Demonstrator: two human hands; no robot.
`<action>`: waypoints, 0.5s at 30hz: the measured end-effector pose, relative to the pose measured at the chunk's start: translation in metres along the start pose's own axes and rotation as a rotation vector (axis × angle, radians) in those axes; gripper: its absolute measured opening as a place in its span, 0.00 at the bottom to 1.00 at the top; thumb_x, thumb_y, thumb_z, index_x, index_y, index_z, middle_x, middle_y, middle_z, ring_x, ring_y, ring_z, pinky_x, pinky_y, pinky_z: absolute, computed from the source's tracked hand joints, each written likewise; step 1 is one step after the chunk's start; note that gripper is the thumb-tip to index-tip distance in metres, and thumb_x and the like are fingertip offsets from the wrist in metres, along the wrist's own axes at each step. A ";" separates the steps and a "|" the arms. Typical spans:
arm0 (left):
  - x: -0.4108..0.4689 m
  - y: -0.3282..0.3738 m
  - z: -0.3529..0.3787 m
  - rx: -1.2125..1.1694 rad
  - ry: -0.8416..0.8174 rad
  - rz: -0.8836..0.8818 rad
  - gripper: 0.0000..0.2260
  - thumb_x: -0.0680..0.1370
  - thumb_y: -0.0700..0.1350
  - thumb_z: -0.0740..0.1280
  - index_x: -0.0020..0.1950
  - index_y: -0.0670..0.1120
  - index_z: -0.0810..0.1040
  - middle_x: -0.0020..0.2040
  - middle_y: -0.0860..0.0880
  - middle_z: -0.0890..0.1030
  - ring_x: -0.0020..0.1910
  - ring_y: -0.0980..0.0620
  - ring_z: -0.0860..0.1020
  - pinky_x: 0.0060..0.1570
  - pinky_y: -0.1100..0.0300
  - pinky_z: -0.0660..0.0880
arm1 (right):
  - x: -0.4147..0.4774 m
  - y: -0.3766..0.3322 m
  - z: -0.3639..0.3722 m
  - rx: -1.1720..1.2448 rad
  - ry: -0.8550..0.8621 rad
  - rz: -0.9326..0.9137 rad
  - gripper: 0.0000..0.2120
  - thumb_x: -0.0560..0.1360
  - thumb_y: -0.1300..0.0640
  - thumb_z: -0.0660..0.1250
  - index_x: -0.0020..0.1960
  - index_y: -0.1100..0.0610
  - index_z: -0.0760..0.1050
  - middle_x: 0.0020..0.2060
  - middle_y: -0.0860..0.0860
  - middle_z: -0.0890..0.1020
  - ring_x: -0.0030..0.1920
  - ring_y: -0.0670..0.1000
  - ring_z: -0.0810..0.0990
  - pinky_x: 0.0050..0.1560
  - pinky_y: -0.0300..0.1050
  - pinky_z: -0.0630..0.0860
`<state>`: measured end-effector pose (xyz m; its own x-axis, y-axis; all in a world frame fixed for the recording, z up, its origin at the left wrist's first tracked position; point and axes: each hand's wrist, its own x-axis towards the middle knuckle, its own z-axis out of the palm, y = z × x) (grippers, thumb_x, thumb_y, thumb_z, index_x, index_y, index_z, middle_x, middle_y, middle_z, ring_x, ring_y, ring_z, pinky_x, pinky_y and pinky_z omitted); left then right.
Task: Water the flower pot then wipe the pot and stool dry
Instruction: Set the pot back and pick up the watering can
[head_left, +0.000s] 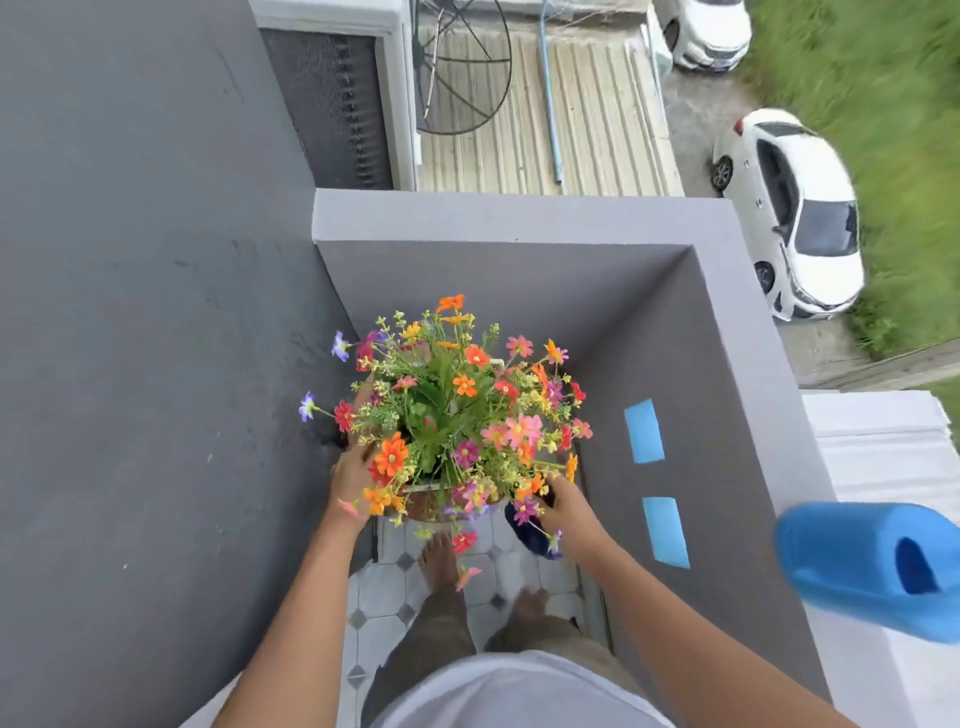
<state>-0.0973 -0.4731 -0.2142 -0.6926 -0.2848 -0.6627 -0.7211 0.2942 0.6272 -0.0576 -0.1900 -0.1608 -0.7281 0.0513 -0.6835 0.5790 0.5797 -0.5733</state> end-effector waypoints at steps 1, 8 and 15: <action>-0.003 0.009 0.001 -0.093 -0.007 0.057 0.17 0.81 0.44 0.58 0.61 0.32 0.75 0.55 0.24 0.76 0.45 0.32 0.78 0.45 0.37 0.74 | -0.003 0.000 -0.004 0.034 0.031 0.005 0.12 0.81 0.69 0.60 0.45 0.55 0.69 0.36 0.49 0.75 0.39 0.50 0.76 0.31 0.32 0.68; -0.100 0.036 -0.002 -0.154 0.477 0.118 0.12 0.79 0.49 0.61 0.52 0.41 0.78 0.38 0.49 0.77 0.44 0.45 0.74 0.49 0.51 0.70 | -0.037 0.017 -0.045 0.182 0.247 -0.162 0.16 0.81 0.64 0.63 0.67 0.52 0.73 0.56 0.49 0.81 0.57 0.51 0.77 0.56 0.43 0.70; -0.219 0.096 0.039 -0.174 0.601 0.595 0.10 0.76 0.47 0.64 0.55 0.46 0.72 0.42 0.45 0.77 0.44 0.46 0.75 0.45 0.56 0.68 | -0.129 0.029 -0.119 0.322 0.487 -0.424 0.14 0.79 0.59 0.66 0.63 0.48 0.75 0.53 0.42 0.81 0.53 0.33 0.77 0.52 0.26 0.70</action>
<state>-0.0144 -0.3472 -0.0249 -0.8118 -0.5765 0.0936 -0.1940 0.4173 0.8878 0.0092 -0.0831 -0.0355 -0.9517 0.2752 -0.1361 0.2346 0.3658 -0.9007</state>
